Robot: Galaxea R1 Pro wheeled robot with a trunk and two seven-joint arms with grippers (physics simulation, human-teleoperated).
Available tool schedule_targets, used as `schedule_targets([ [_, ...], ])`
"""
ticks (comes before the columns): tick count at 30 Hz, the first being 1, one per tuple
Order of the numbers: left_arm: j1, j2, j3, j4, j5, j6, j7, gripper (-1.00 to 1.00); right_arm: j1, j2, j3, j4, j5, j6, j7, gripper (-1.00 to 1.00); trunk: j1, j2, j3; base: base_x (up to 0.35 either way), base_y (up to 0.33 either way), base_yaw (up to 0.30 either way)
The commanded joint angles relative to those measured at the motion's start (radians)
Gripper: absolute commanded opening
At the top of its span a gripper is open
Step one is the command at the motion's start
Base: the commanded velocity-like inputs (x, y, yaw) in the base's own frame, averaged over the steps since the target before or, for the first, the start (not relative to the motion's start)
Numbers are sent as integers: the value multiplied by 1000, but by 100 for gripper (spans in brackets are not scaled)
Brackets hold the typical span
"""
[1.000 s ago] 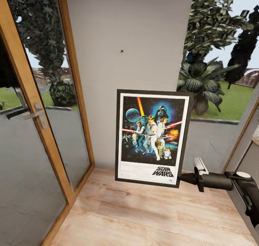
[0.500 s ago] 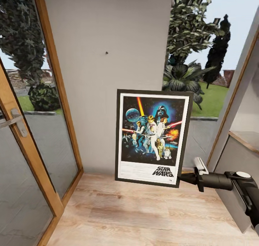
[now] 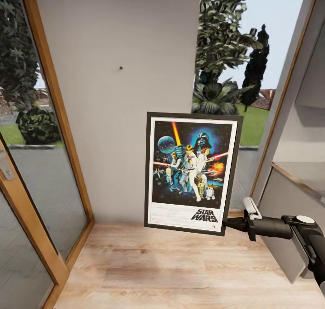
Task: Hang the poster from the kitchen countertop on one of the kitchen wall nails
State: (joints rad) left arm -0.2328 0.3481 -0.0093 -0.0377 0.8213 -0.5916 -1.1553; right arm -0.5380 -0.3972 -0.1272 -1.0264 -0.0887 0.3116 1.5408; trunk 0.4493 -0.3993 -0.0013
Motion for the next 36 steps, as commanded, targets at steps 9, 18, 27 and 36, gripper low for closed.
schedule_targets([
  [9,0,0,-1,1,2,-4,-3,100,0,-1,0,0,-2,14,5,-100,1,-1,0,236,198,-2],
  [18,0,0,-1,1,2,-4,-3,100,0,-1,0,0,-2,14,5,-100,1,-1,0,73,64,0],
  [27,0,0,-2,1,2,-4,-3,100,0,-1,-1,0,-3,14,6,-100,1,-1,2,3,2,-58],
  [36,0,0,-1,1,2,-4,-3,100,0,-1,0,0,-3,14,7,-100,1,-1,2,167,8,-17],
])
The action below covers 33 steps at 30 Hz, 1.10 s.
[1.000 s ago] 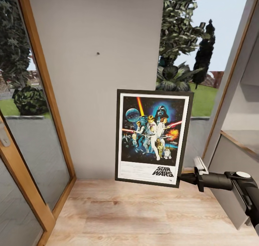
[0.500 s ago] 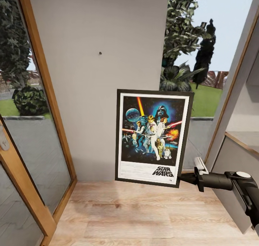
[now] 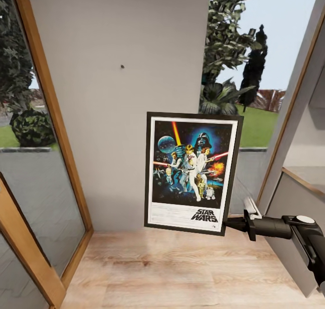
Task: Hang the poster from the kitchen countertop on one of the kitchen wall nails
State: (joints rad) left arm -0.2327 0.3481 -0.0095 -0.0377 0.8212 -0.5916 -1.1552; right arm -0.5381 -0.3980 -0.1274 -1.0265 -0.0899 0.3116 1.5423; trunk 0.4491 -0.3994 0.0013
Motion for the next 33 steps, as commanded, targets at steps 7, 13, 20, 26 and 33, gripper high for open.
schedule_targets([
  [7,0,0,-1,1,3,-4,-3,100,0,0,0,0,-2,14,5,-100,1,-1,0,318,70,-1],
  [13,0,0,-1,1,3,-4,-3,100,0,0,0,-12,-19,15,8,-100,1,-1,0,119,23,0],
  [20,11,-29,4,12,8,1,23,100,-40,71,7,-167,-26,125,1,-100,1,-1,0,3,1,0],
  [26,60,-35,4,13,7,1,172,100,-130,119,10,-190,-25,232,-42,-100,1,-1,0,0,0,0],
  [33,68,-37,2,13,4,1,271,100,-239,205,20,-192,-14,353,-150,-100,1,-1,0,0,0,0],
])
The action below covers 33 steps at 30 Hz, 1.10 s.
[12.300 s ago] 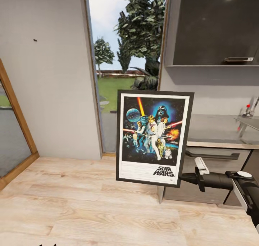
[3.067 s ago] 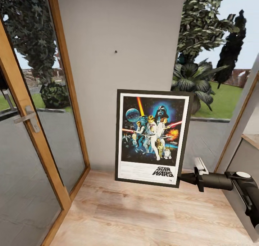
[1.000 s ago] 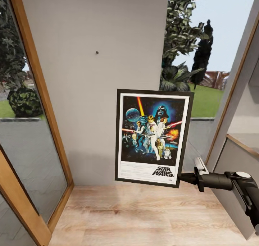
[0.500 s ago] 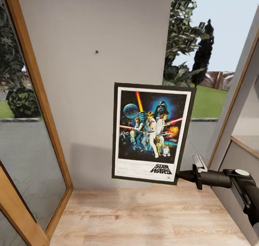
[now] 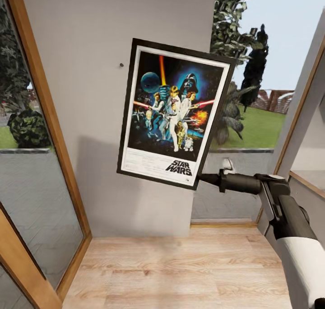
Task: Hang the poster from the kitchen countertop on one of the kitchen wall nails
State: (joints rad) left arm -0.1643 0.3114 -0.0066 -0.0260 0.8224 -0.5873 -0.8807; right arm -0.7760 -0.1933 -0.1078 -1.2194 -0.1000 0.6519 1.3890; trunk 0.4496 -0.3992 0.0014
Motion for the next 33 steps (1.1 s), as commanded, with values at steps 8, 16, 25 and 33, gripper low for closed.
schedule_targets([
  [8,0,0,-1,1,1,-3,6,100,-122,32,90,5,-2,153,-104,-100,0,-1,0,0,0,0],
  [16,0,0,-1,1,1,-3,6,100,-182,67,126,8,-1,280,-204,-100,0,-1,0,0,0,0],
  [25,0,0,-1,0,1,-3,6,100,-290,79,239,20,-2,344,-217,-100,0,-1,0,0,0,0],
  [33,0,0,-1,0,1,-3,6,100,-361,80,310,22,-13,348,-204,-100,0,-1,0,0,0,0],
])
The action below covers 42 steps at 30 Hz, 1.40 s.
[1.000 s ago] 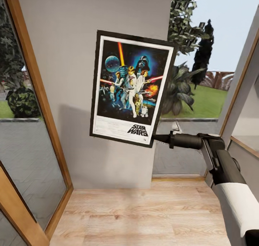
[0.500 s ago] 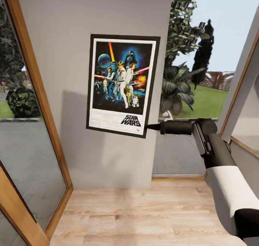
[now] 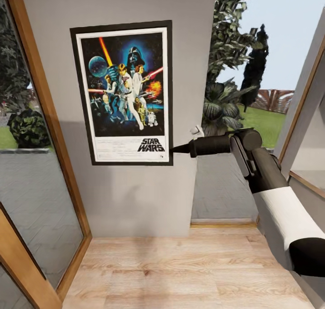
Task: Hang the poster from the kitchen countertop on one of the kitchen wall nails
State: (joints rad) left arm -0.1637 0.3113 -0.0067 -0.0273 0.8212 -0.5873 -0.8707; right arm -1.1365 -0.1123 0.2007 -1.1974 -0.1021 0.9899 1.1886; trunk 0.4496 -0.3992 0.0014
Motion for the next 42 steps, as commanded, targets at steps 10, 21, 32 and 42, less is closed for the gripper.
schedule_targets([
  [10,0,1,-1,1,3,-3,-4,100,-3,-3,1,-6,-14,8,29,-100,0,-1,0,0,0,0],
  [21,0,1,-1,1,3,-3,-4,100,-3,-3,-4,-7,-12,7,28,-100,0,-1,0,0,0,0],
  [32,0,2,-1,1,3,-3,-4,100,-3,-5,-7,-12,-10,7,28,-100,0,-1,0,0,0,0],
  [42,0,3,-1,1,3,-3,-4,100,-3,-6,-64,-14,-12,7,27,-100,0,-1,0,57,0,0],
])
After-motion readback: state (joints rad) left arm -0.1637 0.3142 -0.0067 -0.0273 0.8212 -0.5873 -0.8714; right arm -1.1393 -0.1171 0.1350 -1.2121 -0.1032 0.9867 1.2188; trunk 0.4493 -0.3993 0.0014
